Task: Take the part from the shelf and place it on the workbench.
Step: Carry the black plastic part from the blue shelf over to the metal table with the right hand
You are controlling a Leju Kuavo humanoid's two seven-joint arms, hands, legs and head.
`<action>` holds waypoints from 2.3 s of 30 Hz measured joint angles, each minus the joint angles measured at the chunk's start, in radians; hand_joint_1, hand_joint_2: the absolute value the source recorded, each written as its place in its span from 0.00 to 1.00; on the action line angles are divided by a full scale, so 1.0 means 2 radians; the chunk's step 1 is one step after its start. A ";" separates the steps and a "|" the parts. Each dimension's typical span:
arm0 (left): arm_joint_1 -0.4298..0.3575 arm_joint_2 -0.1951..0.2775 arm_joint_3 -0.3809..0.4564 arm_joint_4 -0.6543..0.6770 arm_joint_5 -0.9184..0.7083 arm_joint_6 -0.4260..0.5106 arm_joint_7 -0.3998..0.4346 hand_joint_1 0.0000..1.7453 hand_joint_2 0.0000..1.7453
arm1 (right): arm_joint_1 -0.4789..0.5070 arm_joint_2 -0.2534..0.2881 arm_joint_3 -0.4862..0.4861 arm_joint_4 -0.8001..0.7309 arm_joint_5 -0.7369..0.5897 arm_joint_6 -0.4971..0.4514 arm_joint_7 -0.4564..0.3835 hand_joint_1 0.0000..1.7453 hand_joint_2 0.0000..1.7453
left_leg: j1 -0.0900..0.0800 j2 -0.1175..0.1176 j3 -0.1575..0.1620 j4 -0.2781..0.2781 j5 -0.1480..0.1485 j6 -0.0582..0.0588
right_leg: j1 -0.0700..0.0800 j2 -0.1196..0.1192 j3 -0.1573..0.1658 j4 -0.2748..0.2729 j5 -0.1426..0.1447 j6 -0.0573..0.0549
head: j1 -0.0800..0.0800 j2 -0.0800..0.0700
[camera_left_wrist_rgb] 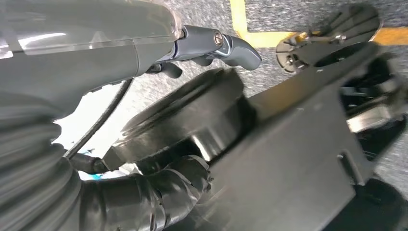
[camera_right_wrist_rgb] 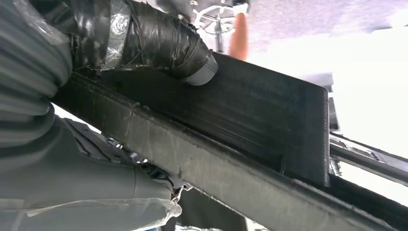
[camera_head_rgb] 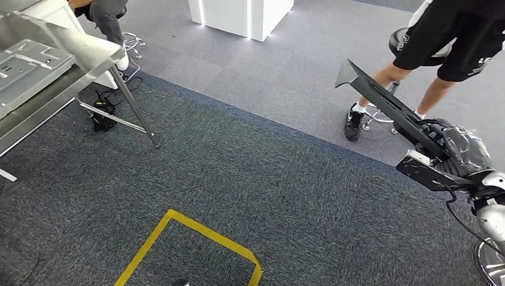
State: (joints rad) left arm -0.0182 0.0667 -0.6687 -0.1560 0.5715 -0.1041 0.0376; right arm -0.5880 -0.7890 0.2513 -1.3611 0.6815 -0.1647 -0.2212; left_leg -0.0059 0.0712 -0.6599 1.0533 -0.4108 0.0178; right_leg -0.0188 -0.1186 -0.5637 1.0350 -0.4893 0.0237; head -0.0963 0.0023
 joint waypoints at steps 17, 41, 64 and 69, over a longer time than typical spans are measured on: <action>0.000 -0.001 0.000 0.000 0.000 0.005 -0.004 0.00 1.00 | -0.002 0.000 -0.001 0.003 0.008 -0.001 -0.001 1.00 1.00 | -0.006 -0.111 0.023 -0.007 -0.019 0.021 | 0.000 0.093 -0.026 0.004 0.014 0.001 | 0.005 0.000; 0.002 -0.001 -0.001 0.000 0.002 0.007 -0.007 0.00 1.00 | -0.032 -0.006 0.009 0.010 0.017 0.009 -0.001 1.00 1.00 | -0.006 -0.072 0.078 -0.031 -0.040 0.036 | -0.008 0.059 -0.088 0.139 -0.087 0.016 | 0.008 0.000; 0.007 0.000 -0.001 0.002 0.006 0.007 -0.005 0.00 1.00 | -0.121 -0.021 0.061 0.041 0.033 0.054 -0.001 1.00 1.00 | -0.029 -0.027 -0.007 -0.031 0.037 0.046 | 0.006 0.008 0.105 -0.016 -0.044 0.000 | 0.015 0.000; 0.000 0.000 0.000 0.002 0.009 0.011 -0.006 0.00 1.00 | -0.153 -0.025 0.081 0.051 0.036 0.066 -0.002 1.00 1.00 | -0.022 -0.054 0.041 -0.045 0.016 0.050 | 0.000 0.056 -0.001 0.128 -0.051 0.009 | 0.017 0.000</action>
State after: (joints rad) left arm -0.0188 0.0669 -0.6686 -0.1521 0.5900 -0.0824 0.0263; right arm -0.8948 -0.8397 0.4126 -1.2582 0.7534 -0.0326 -0.2246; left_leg -0.0506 -0.0372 -0.5782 0.9628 -0.3785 0.1174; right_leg -0.0197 -0.0074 -0.5665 1.2906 -0.5904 0.0410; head -0.0615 0.0023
